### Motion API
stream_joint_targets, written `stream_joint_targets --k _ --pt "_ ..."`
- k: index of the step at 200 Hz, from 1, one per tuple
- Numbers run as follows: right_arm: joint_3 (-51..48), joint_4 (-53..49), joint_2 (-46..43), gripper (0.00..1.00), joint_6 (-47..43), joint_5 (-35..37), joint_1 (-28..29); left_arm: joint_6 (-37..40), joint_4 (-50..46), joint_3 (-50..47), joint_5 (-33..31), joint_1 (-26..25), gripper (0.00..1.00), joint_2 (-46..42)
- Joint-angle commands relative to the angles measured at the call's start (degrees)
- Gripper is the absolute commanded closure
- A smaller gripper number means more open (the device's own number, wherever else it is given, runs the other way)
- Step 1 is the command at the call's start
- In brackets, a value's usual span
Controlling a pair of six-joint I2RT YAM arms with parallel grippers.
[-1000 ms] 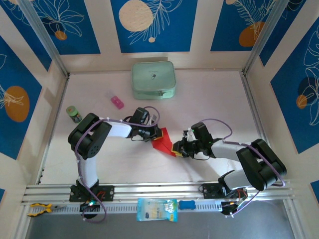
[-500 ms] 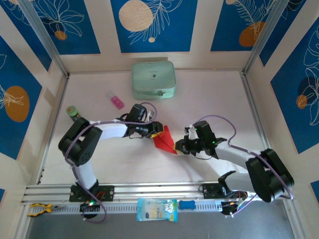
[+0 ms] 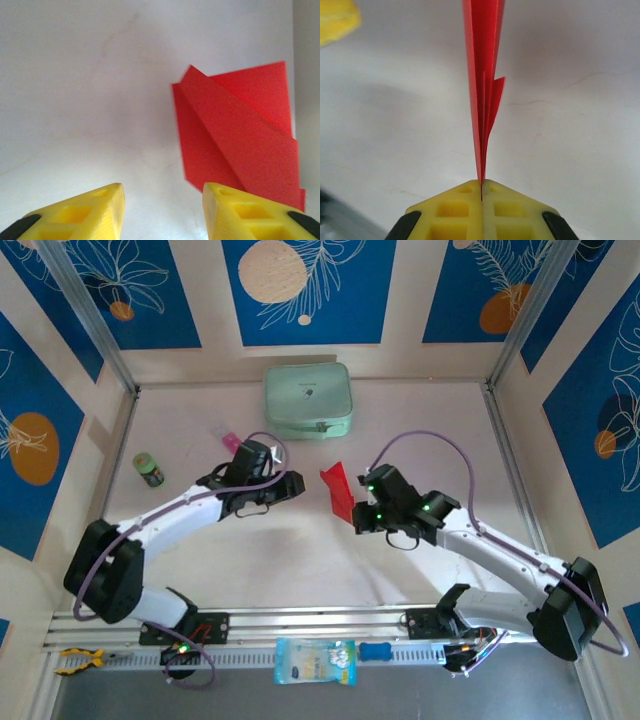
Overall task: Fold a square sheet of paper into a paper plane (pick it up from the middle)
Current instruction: Turn over the paper at the center of the table.
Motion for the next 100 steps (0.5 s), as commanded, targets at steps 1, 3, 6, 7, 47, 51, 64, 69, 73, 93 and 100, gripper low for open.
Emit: stream_joint_targets --k 1,3,6,7,47,51,64,69,73,93,100 --pt "5.3 -14.9 3.5 0.94 -1.1 22.4 4.8 1.7 -5.4 -1.7 -6.9 1.4 0.55 -3.9" --pt "5.6 -15.2 3.7 0.94 -1.1 23.4 5.3 1.7 -5.6 -1.8 -7.2 1.5 0.54 -4.1" --pt "6.1 -15.7 4.2 0.94 -1.2 24.7 5.9 1.7 -5.9 -2.0 -7.6 1.7 0.54 -4.6" --pt "6.2 -15.8 4.3 0.94 -1.3 25.1 6.1 1.7 -6.1 -2.0 -7.7 1.7 0.54 -4.7" --pt "10.0 -21.1 11.2 0.94 -0.6 39.5 12.5 1.5 -10.9 -3.4 -13.9 4.0 0.49 -9.8" --pt "10.1 -21.3 11.7 0.94 -0.7 40.1 12.9 1.4 -11.2 -3.7 -14.2 4.1 0.48 -10.3" --pt "10.7 -21.5 14.7 0.94 -1.5 41.4 14.2 1.3 -11.6 -4.5 -15.2 4.9 0.46 -11.7" --pt "10.9 -21.5 15.6 0.94 -1.8 41.3 14.5 1.1 -11.8 -4.8 -15.4 5.2 0.46 -12.2" --pt "11.3 -21.3 16.8 0.94 -2.1 40.9 15.0 1.0 -11.9 -5.0 -15.6 5.5 0.46 -12.5" --pt "12.4 -19.0 21.4 0.94 -5.4 37.5 16.9 0.3 -12.3 -6.0 -16.1 6.5 0.44 -13.9" --pt "12.7 -17.7 23.0 0.94 -7.0 35.9 17.6 0.2 -12.5 -6.1 -16.2 6.7 0.44 -14.2"
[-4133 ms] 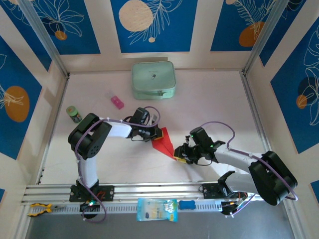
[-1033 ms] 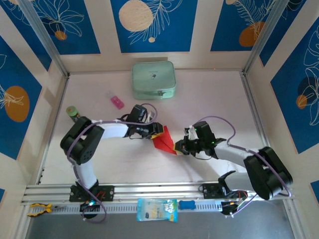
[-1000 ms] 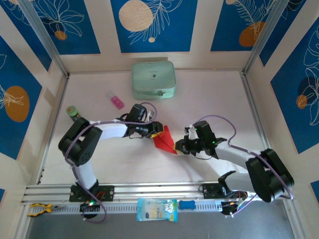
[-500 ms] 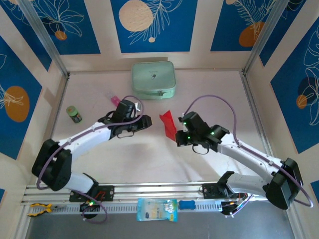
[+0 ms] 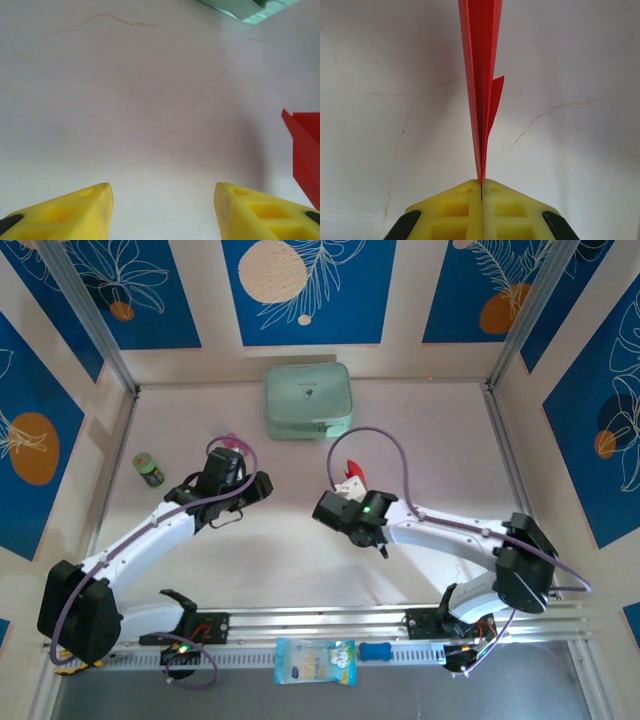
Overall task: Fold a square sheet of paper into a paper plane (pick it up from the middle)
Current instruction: Turn over the paper at the center of the table.
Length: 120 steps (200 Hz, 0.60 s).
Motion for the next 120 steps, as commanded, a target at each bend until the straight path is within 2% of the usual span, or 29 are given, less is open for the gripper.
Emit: stream_joint_targets --k 1,30,69,78,105,120 --pt "2.1 1.1 4.4 0.94 -4.5 -0.3 2.3 -0.5 -2.7 -1.3 -2.8 1.3 0.44 -1.9" --pt "3.6 4.3 9.9 0.94 -7.1 -6.1 5.5 -0.6 -3.4 -1.2 -3.1 2.0 0.42 -2.9" --pt "4.0 10.1 11.2 0.87 -8.7 -21.7 5.4 -0.3 -3.2 -1.5 -2.8 2.4 0.40 -3.3" --pt "3.3 12.1 10.2 0.84 -9.2 -25.2 4.7 -0.4 -3.1 -1.4 -2.5 2.5 0.40 -3.2" --pt "0.0 18.2 5.7 0.66 -9.0 -36.3 1.0 -0.6 -2.4 -1.5 -1.4 2.5 0.40 -2.5" --pt "-3.3 22.5 2.1 0.61 -7.3 -42.4 -2.5 -0.7 -2.0 -1.6 -0.7 2.6 0.40 -2.1"
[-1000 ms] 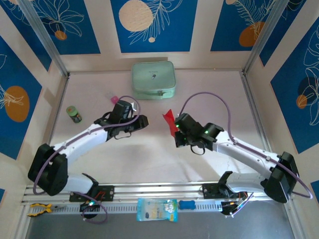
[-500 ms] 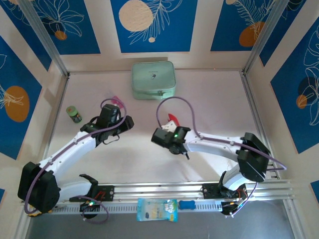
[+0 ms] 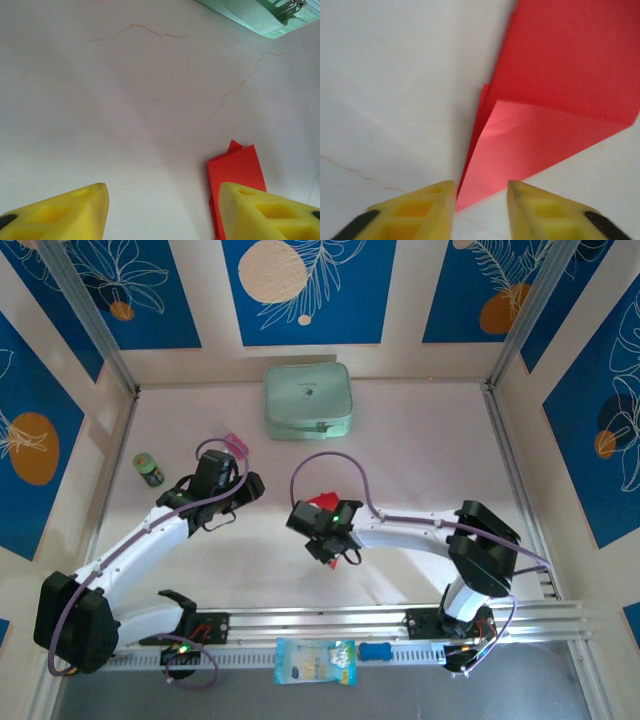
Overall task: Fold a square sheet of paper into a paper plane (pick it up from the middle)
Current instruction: Turn over the paper at the center of the table, then fold the wing for the fifth time at the center of the table.
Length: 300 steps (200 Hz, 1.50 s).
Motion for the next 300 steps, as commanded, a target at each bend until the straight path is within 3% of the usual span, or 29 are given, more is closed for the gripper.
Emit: stream_joint_targets --k 1,25,53,78,105,157,226,273,300 --pt "-4.0 7.7 -6.2 0.61 1.6 -14.0 -4.6 -0.4 0.0 -0.6 1.1 0.7 0.40 0.2" --pt "-11.5 17.7 -11.5 0.56 6.2 -26.1 -13.1 -0.8 0.9 -1.0 2.1 0.7 0.40 0.8" --pt "-17.8 27.9 -11.2 0.72 12.7 -39.3 -22.9 -1.1 2.9 -1.2 4.5 0.7 0.42 2.2" --pt "-19.0 31.6 -7.3 0.85 15.1 -45.3 -26.1 -1.0 3.7 -1.0 6.5 0.7 0.45 3.6" --pt "-19.0 33.4 -2.9 0.87 17.0 -47.7 -26.5 -1.2 4.5 -1.3 7.8 0.7 0.52 4.2" --pt "-19.3 34.1 2.7 0.88 21.6 -45.1 -25.4 -1.1 6.3 -1.7 11.4 0.7 0.59 5.9" --pt "-21.7 34.4 4.4 0.88 38.0 -34.8 -24.6 -1.9 8.9 -1.8 15.3 0.7 0.62 8.9" --pt "-28.2 51.2 5.5 0.89 55.1 -35.1 -24.2 -3.1 11.4 -1.8 18.8 0.6 0.65 11.9" --pt "-31.0 57.3 1.3 0.84 57.6 -32.5 -23.9 -3.0 13.4 -1.4 22.0 0.6 0.66 13.5"
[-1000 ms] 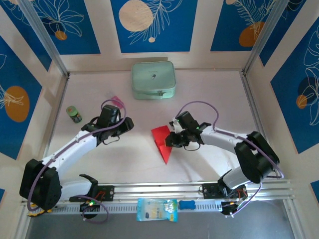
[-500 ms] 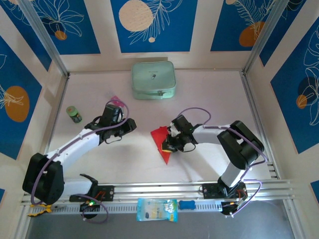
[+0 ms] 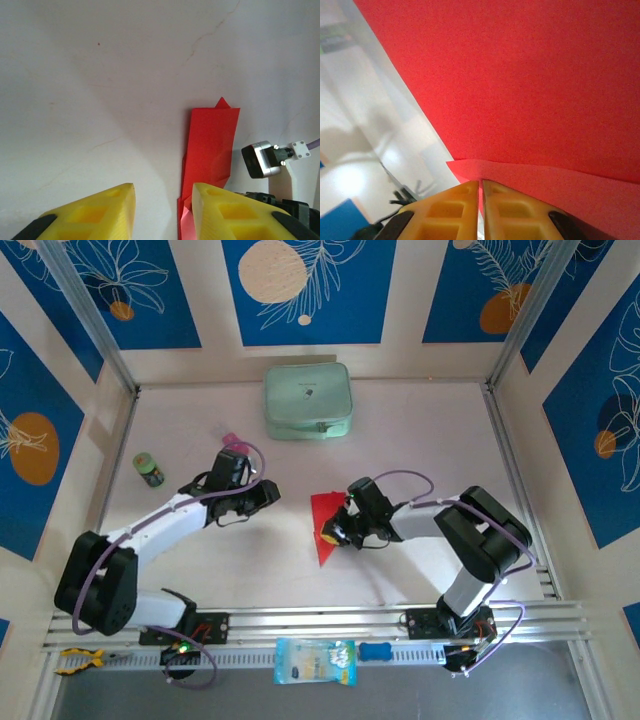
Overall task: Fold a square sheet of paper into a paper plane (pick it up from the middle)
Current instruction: Fold the wing for the fifth time at the center of the table.
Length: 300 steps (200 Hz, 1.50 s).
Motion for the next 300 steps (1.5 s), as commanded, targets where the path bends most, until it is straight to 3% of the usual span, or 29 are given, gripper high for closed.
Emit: stream_joint_targets --k 1,31,61,137,226,300 --pt "-3.5 2.9 -1.3 0.84 6.4 6.5 0.5 -0.4 2.8 -0.1 4.6 0.5 0.66 1.4" --pt "-1.6 0.8 -7.3 0.77 -1.7 3.6 -1.9 0.3 5.4 2.4 9.3 -1.2 0.70 5.7" --pt "0.3 -9.9 -12.9 0.75 -8.1 6.0 -4.1 1.4 6.4 7.2 11.6 -5.3 0.72 11.5" --pt "-7.3 -11.6 -18.9 0.73 -11.8 -0.3 -15.0 3.2 5.1 17.7 13.8 -11.2 0.76 25.3" --pt "-4.2 -14.2 -13.1 0.66 -17.1 -4.7 -15.7 4.3 6.5 18.6 13.8 -11.3 0.79 34.5" --pt "-1.7 -12.2 -8.3 0.64 -17.5 -7.7 -15.1 3.8 9.6 12.9 13.7 -11.1 0.82 34.3"
